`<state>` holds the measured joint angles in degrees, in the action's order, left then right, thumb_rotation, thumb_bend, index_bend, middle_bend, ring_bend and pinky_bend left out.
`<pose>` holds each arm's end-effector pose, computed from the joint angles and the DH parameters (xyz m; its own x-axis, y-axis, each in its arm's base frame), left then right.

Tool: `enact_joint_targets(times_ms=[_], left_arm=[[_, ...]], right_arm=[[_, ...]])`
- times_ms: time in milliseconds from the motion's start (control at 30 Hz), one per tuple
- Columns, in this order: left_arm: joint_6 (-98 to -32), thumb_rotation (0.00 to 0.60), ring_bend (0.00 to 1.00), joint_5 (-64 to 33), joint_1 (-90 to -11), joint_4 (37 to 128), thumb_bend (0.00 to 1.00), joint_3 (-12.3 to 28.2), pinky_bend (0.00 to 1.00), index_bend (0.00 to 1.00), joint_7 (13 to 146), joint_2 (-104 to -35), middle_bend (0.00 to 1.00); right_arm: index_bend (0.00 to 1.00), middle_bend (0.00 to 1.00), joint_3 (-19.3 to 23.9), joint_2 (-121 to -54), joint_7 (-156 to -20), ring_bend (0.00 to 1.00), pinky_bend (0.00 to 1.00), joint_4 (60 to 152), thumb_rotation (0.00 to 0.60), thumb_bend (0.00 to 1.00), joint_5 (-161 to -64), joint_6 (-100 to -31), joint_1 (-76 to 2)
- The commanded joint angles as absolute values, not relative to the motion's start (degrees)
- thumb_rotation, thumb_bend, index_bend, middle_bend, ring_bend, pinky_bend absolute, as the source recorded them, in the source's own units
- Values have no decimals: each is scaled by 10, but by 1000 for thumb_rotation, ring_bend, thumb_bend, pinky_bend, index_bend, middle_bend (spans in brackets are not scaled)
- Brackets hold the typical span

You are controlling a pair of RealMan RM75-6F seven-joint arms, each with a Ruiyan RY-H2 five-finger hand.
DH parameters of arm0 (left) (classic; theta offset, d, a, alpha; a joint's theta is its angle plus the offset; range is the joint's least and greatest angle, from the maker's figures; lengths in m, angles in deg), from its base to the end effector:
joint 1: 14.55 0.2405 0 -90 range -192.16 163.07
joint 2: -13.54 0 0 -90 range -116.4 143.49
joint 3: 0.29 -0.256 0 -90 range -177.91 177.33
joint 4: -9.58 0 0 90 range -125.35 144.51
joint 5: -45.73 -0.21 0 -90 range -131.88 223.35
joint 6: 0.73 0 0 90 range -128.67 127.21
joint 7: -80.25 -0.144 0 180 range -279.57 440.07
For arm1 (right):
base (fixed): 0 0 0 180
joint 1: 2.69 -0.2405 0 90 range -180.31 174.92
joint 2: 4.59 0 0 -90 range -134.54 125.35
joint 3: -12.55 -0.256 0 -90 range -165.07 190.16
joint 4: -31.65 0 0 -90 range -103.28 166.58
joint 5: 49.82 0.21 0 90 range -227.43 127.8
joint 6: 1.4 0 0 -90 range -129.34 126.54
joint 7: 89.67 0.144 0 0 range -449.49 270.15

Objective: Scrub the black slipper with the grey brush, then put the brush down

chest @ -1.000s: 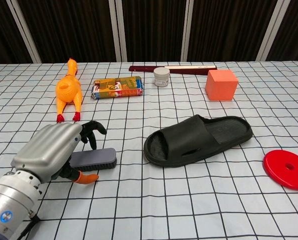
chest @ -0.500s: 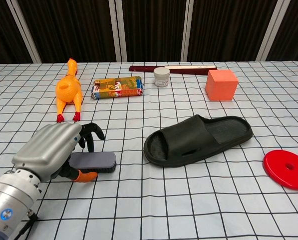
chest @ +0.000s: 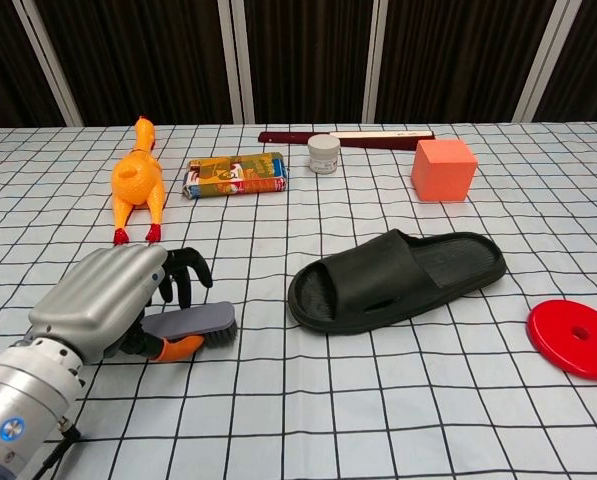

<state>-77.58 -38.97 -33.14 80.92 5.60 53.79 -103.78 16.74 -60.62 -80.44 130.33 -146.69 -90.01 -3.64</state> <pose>-0.1482 0.2208 -0.1051 0.3192 0.0740 0.9448 0.9223 -0.2536 -0.2917 -0.2913 -0.1322 0.1750 0.2788 -0.1078 0.9543 -0.9575 -0.1074 0.2676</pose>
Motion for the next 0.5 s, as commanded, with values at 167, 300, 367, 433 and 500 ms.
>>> enact_joint_targets(times_ms=[167,300,367,433,500], left_arm=[[-773,600,491,-383,-334,808,416,59,521,419,540,-1038,567],[-775,600,532,-379,-335,804,460,65,570,458,545,-1040,607],[-778,600,543,-379,-335,802,472,66,582,468,546,-1041,617],[-780,600,551,-380,-337,801,480,67,592,477,546,-1039,625],[-783,600,557,-382,-339,801,483,70,598,481,545,-1037,629]], right_arm=[[0,0,167,-607,-807,0,10,1305,524,307,-1467,-899,-36],[0,0,166,-607,-807,0,10,1305,524,307,-1465,-897,-37],[0,0,166,-607,-807,0,10,1305,524,306,-1465,-896,-37],[0,0,165,-608,-808,0,20,1305,524,306,-1465,-894,-38],[0,0,165,-609,-809,0,38,1304,524,307,-1466,-894,-38]])
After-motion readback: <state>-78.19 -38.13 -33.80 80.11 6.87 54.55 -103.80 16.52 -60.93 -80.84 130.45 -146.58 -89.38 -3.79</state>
